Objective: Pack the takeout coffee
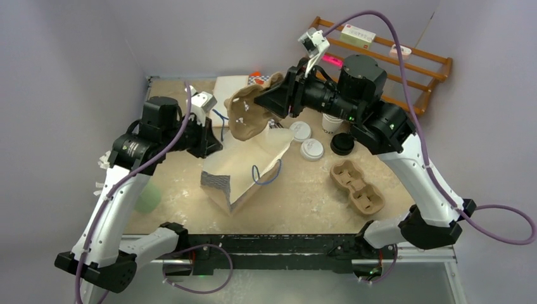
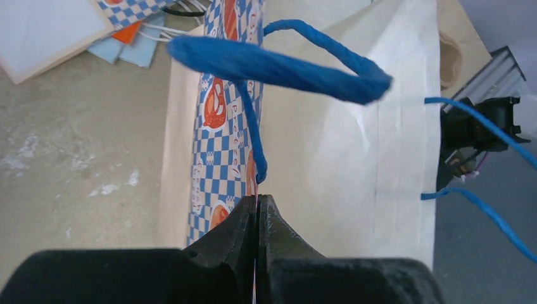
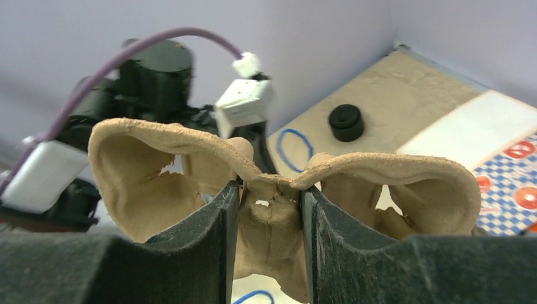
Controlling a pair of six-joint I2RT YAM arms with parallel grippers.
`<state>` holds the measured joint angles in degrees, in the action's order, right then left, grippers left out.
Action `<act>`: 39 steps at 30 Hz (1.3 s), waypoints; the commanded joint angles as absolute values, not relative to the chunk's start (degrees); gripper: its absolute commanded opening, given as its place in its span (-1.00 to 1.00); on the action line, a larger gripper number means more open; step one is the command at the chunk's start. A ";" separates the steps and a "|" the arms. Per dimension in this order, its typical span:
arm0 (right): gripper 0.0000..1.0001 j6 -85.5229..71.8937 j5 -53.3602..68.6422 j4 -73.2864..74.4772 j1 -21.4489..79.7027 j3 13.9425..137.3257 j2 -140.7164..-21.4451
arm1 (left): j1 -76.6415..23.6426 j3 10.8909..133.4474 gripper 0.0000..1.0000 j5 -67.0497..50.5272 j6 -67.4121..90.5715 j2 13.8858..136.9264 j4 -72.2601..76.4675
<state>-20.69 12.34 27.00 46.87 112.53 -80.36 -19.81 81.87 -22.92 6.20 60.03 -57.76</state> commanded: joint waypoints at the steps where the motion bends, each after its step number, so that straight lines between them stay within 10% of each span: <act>1: -0.46 -22.72 28.90 23.32 46.14 111.60 -79.80 | -20.28 80.13 -1.00 -31.42 5.44 60.91 -53.24; 23: -0.51 -25.51 40.24 21.63 41.85 88.57 -78.67 | -22.21 76.15 -1.00 -40.54 3.38 65.10 -43.39; 39: -0.56 -14.79 7.08 41.43 41.07 96.48 -85.77 | -23.03 77.78 -0.97 -31.74 1.51 67.77 -47.39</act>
<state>-18.92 17.93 36.58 41.23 92.36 -86.32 -22.63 75.94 -35.00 3.16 67.31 -46.57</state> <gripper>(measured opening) 0.396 0.022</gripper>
